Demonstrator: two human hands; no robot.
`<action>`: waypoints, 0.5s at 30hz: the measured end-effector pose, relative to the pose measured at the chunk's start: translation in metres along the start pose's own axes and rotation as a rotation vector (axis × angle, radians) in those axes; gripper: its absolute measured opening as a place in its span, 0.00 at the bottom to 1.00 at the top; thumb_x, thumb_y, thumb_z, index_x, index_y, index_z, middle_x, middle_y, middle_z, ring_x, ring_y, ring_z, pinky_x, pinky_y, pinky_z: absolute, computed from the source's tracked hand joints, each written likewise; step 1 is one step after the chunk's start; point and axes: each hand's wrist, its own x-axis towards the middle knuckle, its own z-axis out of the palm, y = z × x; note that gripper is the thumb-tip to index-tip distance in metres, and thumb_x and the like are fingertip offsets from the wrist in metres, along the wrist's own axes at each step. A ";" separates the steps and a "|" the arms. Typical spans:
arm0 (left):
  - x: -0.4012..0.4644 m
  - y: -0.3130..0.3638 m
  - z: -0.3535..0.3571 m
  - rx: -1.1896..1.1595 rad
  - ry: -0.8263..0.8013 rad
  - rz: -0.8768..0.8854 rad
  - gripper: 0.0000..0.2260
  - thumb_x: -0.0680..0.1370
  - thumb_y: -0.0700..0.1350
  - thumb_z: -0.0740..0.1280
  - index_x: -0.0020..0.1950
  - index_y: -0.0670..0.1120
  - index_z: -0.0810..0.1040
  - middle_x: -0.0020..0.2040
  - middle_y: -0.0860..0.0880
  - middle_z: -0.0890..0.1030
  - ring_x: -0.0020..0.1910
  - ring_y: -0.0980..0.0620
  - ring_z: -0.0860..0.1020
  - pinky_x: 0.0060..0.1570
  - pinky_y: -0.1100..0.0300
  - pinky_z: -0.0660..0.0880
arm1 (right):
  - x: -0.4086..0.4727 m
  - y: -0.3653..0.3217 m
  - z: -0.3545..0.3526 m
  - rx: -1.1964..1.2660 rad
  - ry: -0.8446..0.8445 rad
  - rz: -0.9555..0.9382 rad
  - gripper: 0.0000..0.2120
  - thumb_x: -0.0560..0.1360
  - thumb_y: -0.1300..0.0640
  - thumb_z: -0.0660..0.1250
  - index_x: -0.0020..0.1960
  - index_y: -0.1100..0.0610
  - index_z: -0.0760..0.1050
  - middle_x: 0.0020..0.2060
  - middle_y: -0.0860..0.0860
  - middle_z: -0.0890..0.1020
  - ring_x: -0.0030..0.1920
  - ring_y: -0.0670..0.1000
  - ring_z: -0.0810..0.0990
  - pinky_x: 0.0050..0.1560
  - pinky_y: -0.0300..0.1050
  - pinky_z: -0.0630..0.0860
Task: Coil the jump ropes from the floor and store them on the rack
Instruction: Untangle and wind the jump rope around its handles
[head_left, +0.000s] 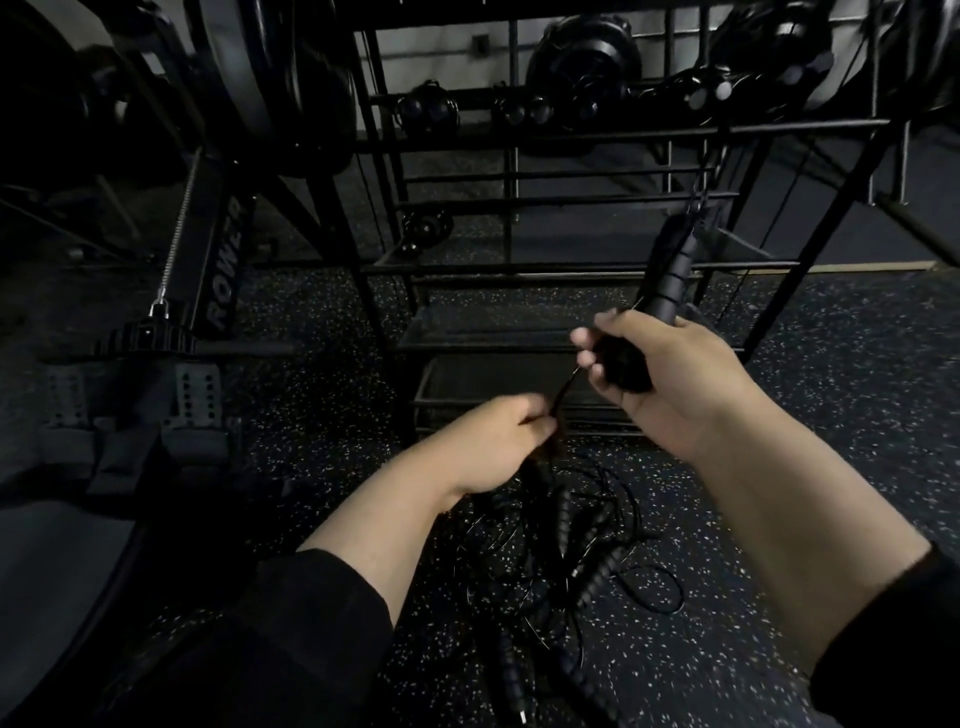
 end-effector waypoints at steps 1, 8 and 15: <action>0.002 -0.001 0.000 0.038 0.059 -0.001 0.11 0.86 0.46 0.60 0.46 0.49 0.77 0.38 0.56 0.79 0.39 0.60 0.75 0.37 0.71 0.68 | 0.002 0.000 -0.002 0.008 0.005 0.018 0.06 0.78 0.65 0.69 0.53 0.62 0.74 0.44 0.62 0.86 0.37 0.53 0.83 0.37 0.42 0.80; 0.011 -0.002 -0.001 -0.380 0.404 0.087 0.12 0.87 0.45 0.54 0.52 0.47 0.76 0.39 0.47 0.73 0.33 0.47 0.74 0.37 0.54 0.75 | 0.007 0.018 -0.003 -0.118 0.054 0.161 0.08 0.77 0.68 0.69 0.55 0.65 0.73 0.47 0.63 0.82 0.39 0.57 0.84 0.36 0.45 0.84; 0.007 0.016 -0.022 -0.953 0.557 0.205 0.11 0.88 0.45 0.52 0.54 0.47 0.74 0.31 0.53 0.65 0.27 0.56 0.59 0.27 0.62 0.59 | 0.007 0.060 0.004 -0.531 -0.227 0.263 0.15 0.77 0.67 0.70 0.63 0.65 0.74 0.49 0.62 0.85 0.38 0.56 0.82 0.31 0.43 0.79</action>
